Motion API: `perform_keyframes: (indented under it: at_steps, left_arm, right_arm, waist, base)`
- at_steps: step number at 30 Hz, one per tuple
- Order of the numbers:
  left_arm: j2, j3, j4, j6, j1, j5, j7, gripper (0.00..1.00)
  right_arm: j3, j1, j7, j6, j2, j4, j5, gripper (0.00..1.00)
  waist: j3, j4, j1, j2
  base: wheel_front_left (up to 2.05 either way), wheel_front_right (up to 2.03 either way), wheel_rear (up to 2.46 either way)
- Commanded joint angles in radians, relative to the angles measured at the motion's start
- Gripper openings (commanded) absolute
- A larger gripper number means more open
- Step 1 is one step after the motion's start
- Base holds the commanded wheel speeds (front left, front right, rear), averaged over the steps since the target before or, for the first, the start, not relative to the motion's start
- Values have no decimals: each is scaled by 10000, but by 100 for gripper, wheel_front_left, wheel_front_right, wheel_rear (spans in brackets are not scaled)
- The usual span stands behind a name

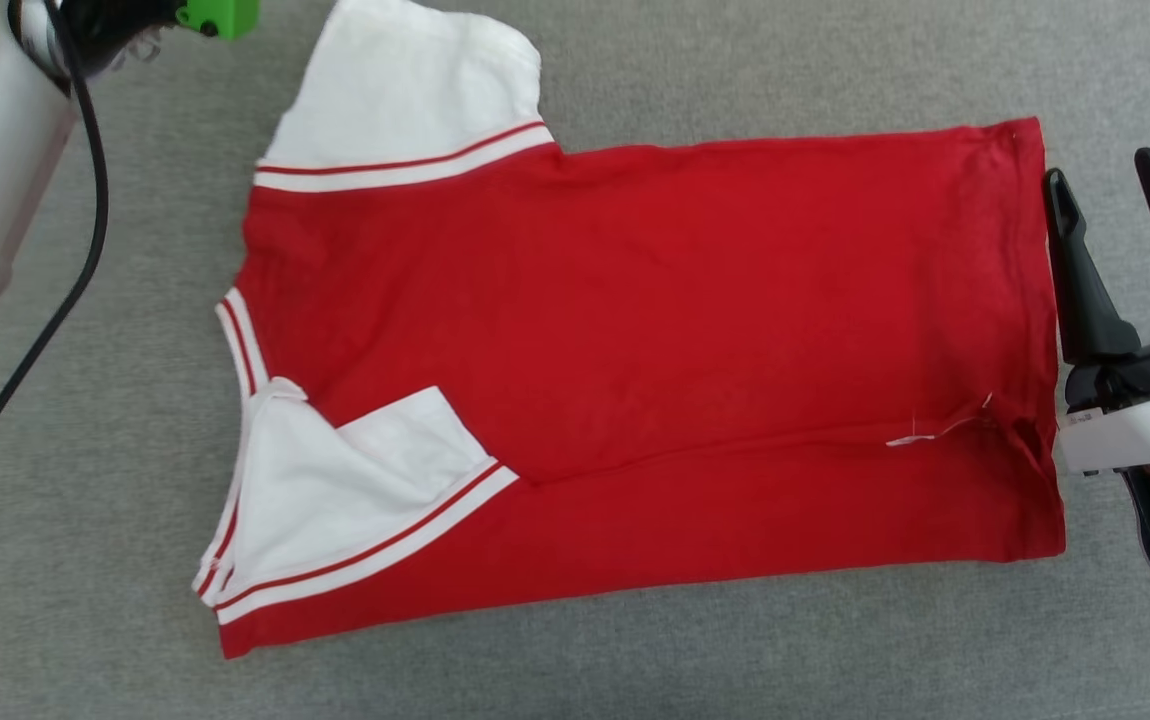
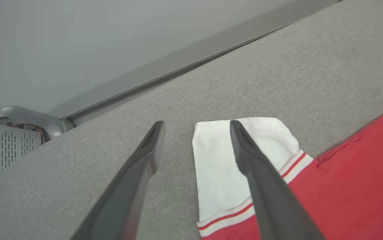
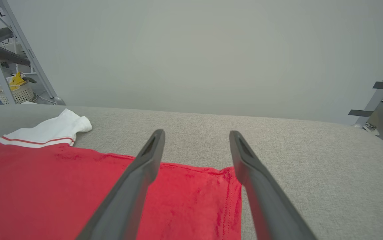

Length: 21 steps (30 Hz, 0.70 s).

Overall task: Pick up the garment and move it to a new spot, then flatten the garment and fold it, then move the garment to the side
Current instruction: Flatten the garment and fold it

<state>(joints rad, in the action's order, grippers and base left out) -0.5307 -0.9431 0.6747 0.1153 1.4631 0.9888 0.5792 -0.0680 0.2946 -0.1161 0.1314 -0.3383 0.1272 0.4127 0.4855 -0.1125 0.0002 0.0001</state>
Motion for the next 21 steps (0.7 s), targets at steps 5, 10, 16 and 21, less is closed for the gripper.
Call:
perform_keyframes:
  at_steps: [5, 10, 16, 21]
  left_arm:
    - [302, -423, 589, 119, 729, 235, 1216, 100]
    - [375, -760, 1192, 139, 922, 123, 1493, 100]
    - [426, -1127, 1623, 149, 647, 363, 1895, 100]
    - [255, -1470, 1516, 151, 439, 533, 1966, 0]
  right_arm:
    - [-76, 445, -169, -7, 52, 59, -109, 100]
    - [-274, 627, -343, -7, 210, -91, -118, 100]
    - [-317, 680, -568, -7, 256, -295, -60, 100]
    - [-268, 729, -694, -7, 260, -414, -61, 100]
  waist:
    - [1384, -619, -2, -1]
    - [1667, -736, -2, -1]
    - [1853, -866, -2, -1]
    - [1839, -868, -2, -1]
  base:
    - [0, 0, 0]
    - [0, 0, 0]
    - [0, 0, 0]
    - [0, 0, 0]
